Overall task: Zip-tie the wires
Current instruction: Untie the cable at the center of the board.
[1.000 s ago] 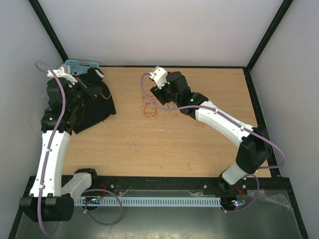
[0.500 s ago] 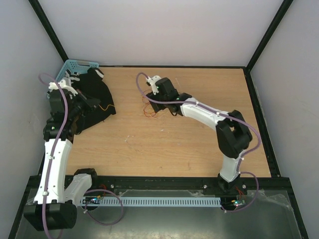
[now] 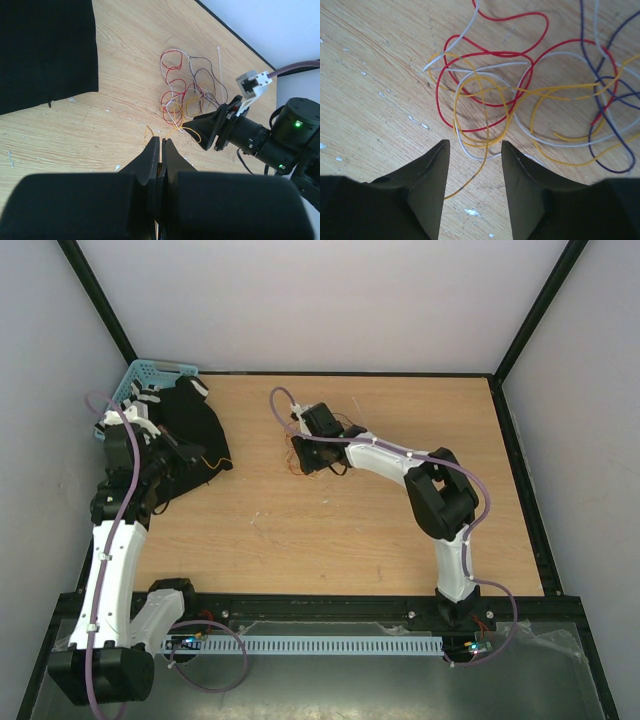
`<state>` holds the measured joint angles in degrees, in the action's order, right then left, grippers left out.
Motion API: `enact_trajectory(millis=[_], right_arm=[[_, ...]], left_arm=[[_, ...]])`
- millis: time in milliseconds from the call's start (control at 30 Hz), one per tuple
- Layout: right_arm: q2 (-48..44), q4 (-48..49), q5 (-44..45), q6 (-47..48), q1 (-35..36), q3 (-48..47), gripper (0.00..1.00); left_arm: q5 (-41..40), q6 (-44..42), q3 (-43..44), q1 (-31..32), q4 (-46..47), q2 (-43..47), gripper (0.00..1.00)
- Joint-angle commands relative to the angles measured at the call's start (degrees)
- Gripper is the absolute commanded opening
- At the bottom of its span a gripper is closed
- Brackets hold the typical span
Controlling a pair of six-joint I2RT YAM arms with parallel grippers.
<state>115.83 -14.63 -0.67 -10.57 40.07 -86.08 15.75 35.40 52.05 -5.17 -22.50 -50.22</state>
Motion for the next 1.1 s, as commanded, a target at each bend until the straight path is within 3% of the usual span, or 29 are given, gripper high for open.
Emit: enact_trajectory(millis=[0, 100, 233, 400, 500, 633, 867, 1067], right_arm=[[2.2, -2.3, -3.4, -2.0, -0.2, -1.7, 0.54], [3.1, -2.6, -3.7, -2.1, -0.2, -1.8, 0.5], [3.4, -3.1, -4.3, -1.4, -0.3, -1.8, 0.38], [0.8, -4.1, -2.2, -0.4, -0.3, -1.5, 0.1], [-2.5, -5.4, 0.8, 0.9, -0.3, -2.1, 0.01], [-7.8, -8.6, 8.1, 3.8, -0.3, -5.9, 0.0], [-16.3, -11.9, 21.7, 10.1, -1.3, -21.0, 0.0], [-17.9, -11.6, 27.8, 14.4, -2.1, -37.0, 0.0]], left_arm=[[1.0, 0.0, -0.3, -0.4, 0.3, 1.2, 0.0], [1.2, -0.1, -0.2, -0.4, 0.3, 1.3, 0.0], [1.2, -0.1, -0.1, -0.4, 0.2, 1.3, 0.0], [1.1, -0.2, 0.1, -0.4, 0.2, 1.2, 0.0], [0.8, -0.6, 0.1, -0.4, 0.2, 1.2, 0.0], [0.5, -0.9, -0.3, -0.4, 0.1, 1.2, 0.0], [0.5, -1.0, -2.5, -0.4, 0.0, 1.0, 0.0], [0.7, -1.2, -3.4, -0.5, 0.0, 0.7, 0.0]])
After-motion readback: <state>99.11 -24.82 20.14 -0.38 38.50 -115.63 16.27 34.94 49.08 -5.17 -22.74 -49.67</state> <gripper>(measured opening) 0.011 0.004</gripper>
